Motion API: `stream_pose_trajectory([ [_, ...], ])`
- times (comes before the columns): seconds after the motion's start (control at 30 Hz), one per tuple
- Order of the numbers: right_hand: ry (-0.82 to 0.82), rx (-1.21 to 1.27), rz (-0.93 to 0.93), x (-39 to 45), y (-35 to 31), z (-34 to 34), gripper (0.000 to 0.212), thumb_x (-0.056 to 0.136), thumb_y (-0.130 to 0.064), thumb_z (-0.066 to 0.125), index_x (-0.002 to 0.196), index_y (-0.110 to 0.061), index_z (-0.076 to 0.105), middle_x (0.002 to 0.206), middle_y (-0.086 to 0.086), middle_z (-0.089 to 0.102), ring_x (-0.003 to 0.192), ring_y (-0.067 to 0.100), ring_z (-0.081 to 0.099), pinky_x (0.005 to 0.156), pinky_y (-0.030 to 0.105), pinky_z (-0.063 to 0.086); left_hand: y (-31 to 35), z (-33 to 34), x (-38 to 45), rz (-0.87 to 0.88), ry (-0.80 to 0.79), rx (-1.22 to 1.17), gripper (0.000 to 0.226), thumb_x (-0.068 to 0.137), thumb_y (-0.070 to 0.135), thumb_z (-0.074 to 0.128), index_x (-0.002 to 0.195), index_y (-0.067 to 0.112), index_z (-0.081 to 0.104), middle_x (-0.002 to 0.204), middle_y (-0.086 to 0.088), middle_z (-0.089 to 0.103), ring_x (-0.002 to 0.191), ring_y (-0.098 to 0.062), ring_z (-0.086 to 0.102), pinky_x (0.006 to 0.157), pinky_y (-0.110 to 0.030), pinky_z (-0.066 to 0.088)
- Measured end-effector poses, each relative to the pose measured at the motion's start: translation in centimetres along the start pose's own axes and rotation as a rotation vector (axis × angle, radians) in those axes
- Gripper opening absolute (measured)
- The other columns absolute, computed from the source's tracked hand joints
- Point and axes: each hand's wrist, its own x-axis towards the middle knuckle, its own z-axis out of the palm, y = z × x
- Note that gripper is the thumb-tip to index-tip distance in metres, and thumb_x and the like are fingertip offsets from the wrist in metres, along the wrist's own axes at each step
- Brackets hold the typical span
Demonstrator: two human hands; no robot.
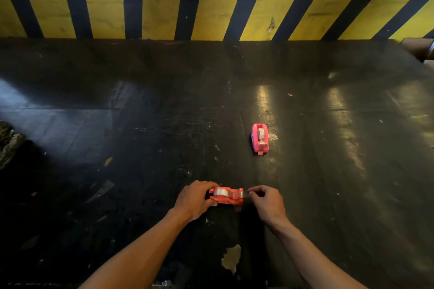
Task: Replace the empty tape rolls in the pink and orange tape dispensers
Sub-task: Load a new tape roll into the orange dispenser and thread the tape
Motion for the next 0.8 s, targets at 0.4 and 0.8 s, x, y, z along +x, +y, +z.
stream_pose_trajectory([
  [0.4, -0.044, 0.064, 0.122, 1.2, 1.0, 0.9, 0.013, 0.096, -0.012, 0.061, 0.096, -0.022, 0.069, 0.1, -0.001, 0.066, 0.097, 0.013, 0.063, 0.09, 0.031, 0.053, 0.4, 0.1, 0.0, -0.051, -0.011, 0.006, 0.055, 0.09, 0.033, 0.073, 0.142, 0.032, 0.053, 0.137, 0.004, 0.062, 0.131, -0.016, 0.052, 0.109, -0.042, 0.043],
  [0.8, -0.076, 0.088, 0.234, 1.4, 0.2, 2.3, 0.01, 0.094, -0.012, 0.064, 0.088, -0.019, 0.066, 0.096, 0.007, 0.069, 0.078, 0.014, 0.065, 0.06, 0.024, 0.048, 0.6, 0.3, -0.2, -0.074, -0.004, -0.014, 0.057, 0.091, 0.031, 0.073, 0.144, 0.03, 0.053, 0.141, 0.004, 0.062, 0.134, -0.016, 0.051, 0.113, -0.044, 0.042],
])
